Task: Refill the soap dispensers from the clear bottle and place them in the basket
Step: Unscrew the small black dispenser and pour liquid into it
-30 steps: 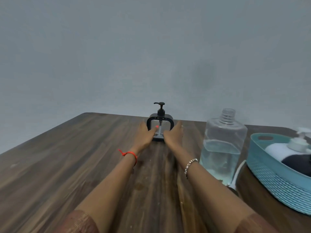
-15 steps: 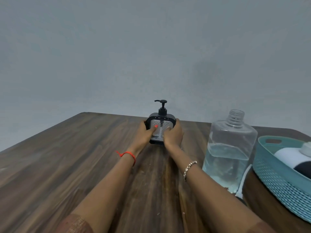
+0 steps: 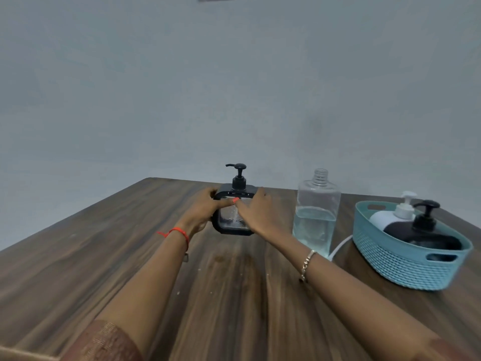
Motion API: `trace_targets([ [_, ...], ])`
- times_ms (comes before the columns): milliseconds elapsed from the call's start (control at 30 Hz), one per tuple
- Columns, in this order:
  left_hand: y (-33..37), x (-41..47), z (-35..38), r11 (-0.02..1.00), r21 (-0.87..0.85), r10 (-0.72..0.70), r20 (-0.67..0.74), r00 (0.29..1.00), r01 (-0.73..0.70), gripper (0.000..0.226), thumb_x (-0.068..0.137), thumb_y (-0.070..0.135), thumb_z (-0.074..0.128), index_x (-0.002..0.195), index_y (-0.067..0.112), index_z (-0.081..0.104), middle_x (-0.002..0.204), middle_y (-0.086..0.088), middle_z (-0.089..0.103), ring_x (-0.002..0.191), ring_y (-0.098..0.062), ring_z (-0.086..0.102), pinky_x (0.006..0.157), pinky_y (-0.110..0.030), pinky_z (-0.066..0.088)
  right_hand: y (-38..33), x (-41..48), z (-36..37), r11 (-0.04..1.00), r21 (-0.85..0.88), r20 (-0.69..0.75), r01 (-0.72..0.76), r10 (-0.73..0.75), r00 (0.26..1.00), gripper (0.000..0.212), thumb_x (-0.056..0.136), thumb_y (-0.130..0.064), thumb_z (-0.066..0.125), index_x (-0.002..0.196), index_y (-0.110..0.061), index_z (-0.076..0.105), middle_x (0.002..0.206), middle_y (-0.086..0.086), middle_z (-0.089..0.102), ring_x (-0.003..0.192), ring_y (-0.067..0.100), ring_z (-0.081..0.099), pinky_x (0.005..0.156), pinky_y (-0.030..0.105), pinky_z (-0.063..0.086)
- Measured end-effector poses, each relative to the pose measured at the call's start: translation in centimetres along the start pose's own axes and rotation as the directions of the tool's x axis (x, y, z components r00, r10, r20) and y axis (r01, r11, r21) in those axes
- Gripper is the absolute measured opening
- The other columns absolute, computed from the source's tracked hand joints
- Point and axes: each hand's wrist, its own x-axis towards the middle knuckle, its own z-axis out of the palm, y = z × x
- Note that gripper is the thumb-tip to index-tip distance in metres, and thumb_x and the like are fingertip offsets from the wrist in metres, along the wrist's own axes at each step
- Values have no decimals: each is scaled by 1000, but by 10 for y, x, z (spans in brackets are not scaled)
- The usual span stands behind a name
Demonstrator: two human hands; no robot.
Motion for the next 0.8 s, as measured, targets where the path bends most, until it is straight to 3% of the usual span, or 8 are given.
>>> trace_targets([
  [200, 11, -46, 7, 999, -19, 51, 31, 998, -50, 24, 74, 7, 75, 87, 18, 58, 83, -1, 68, 77, -18, 67, 60, -30, 52, -11, -17, -30, 984, 143, -85, 103, -92, 992, 55, 77, -51, 65, 113, -11, 57, 114, 5, 49, 114, 25, 46, 96, 42, 42],
  [267, 15, -57, 13, 998, -15, 64, 52, 997, -63, 26, 73, 5, 76, 88, 17, 58, 83, 0, 68, 76, -14, 67, 59, -25, 52, -12, -22, -36, 978, 161, -95, 133, -119, 988, 44, 72, -49, 71, 94, -12, 64, 97, 0, 55, 109, 26, 49, 90, 41, 44],
  [367, 19, -68, 20, 996, 8, 84, 68, 994, -85, 31, 69, 2, 78, 88, 17, 59, 83, 0, 68, 79, -16, 67, 67, -25, 53, -12, -32, -46, 965, 188, -93, 182, -167, 982, 28, 72, -37, 75, 67, -14, 61, 65, -10, 55, 90, 24, 57, 73, 32, 44],
  [500, 22, -78, 22, 996, -12, 88, 126, 988, -87, 30, 70, 2, 77, 93, 13, 62, 81, 1, 70, 74, -11, 69, 62, -22, 53, -9, -41, -63, 939, 258, -5, 226, -232, 973, 31, 75, -26, 75, 72, 3, 65, 62, -1, 59, 57, 7, 54, 57, 17, 40],
  [633, 20, -81, 20, 997, -43, 68, 204, 977, -61, 39, 72, 3, 74, 108, 1, 61, 88, -6, 70, 85, -22, 67, 77, -34, 54, -4, -46, -77, 903, 340, 74, 265, -306, 949, 24, 74, -20, 76, 77, 2, 68, 70, 11, 66, 63, 14, 60, 67, 28, 48],
  [700, 18, -83, 17, 993, -108, 68, 249, 966, -42, 34, 71, 1, 73, 103, 5, 62, 84, -2, 71, 82, -18, 67, 75, -28, 55, -4, -49, -82, 870, 423, 150, 252, -341, 928, 18, 74, -13, 76, 84, 0, 70, 73, 6, 67, 67, 12, 62, 71, 25, 51],
  [800, 16, -85, 16, 986, -163, 70, 307, 949, -20, 35, 64, 3, 73, 98, 8, 63, 79, 1, 71, 76, -12, 68, 68, -22, 55, -1, -47, -90, 821, 545, 292, 171, -377, 879, 26, 76, 4, 69, 101, 8, 66, 92, 6, 68, 80, 6, 66, 80, 17, 53],
])
